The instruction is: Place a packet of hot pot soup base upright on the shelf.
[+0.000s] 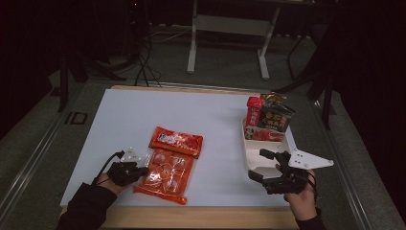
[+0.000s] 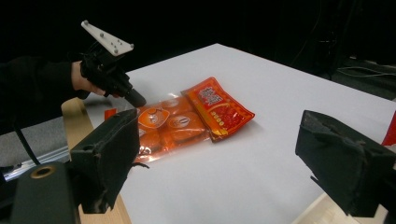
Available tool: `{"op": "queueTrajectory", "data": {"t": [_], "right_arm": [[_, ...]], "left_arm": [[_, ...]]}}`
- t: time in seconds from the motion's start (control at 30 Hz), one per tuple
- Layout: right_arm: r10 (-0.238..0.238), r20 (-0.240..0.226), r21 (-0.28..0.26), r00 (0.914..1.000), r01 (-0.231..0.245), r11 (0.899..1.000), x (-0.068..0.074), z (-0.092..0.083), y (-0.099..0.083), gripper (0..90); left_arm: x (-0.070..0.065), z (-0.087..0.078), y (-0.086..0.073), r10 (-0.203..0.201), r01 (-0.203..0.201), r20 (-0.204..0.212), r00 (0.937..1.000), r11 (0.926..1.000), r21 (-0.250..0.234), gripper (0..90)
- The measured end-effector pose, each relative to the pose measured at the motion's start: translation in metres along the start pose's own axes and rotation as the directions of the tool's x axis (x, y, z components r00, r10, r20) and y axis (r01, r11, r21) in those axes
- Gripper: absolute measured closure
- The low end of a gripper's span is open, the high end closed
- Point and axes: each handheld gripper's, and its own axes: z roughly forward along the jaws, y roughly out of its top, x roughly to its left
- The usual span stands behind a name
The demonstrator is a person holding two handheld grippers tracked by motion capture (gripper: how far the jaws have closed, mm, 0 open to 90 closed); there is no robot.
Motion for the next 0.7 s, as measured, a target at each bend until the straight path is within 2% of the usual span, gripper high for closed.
{"op": "queueTrajectory", "data": {"t": [0.13, 0.27, 0.37, 0.7], "right_arm": [[-0.003, -0.001, 0.002, 1.0, 0.003, 1.0, 0.001, 0.001, 0.0, 13.6], [0.001, -0.004, 0.003, 1.0, -0.001, 1.0, 0.0, 0.002, 0.0, 13.6], [-0.001, -0.006, 0.007, 1.0, 0.001, 1.0, 0.001, 0.004, 0.0, 13.6], [0.002, -0.009, 0.011, 1.0, -0.002, 1.0, 0.001, 0.005, -0.001, 13.6]], "left_arm": [[0.001, 0.002, -0.001, -0.009, 0.009, 0.006, 0.9999, 1.0, -0.001, 90.0], [-0.003, 0.004, 0.002, -0.013, 0.013, -0.007, 0.9999, 0.9998, -0.012, 90.0], [-0.005, 0.007, 0.003, -0.025, 0.025, 0.004, 0.9997, 0.9995, -0.021, 90.0], [-0.021, 0.024, 0.02, -0.003, 0.004, 0.041, 0.9992, 0.9996, -0.027, 90.0]]}}
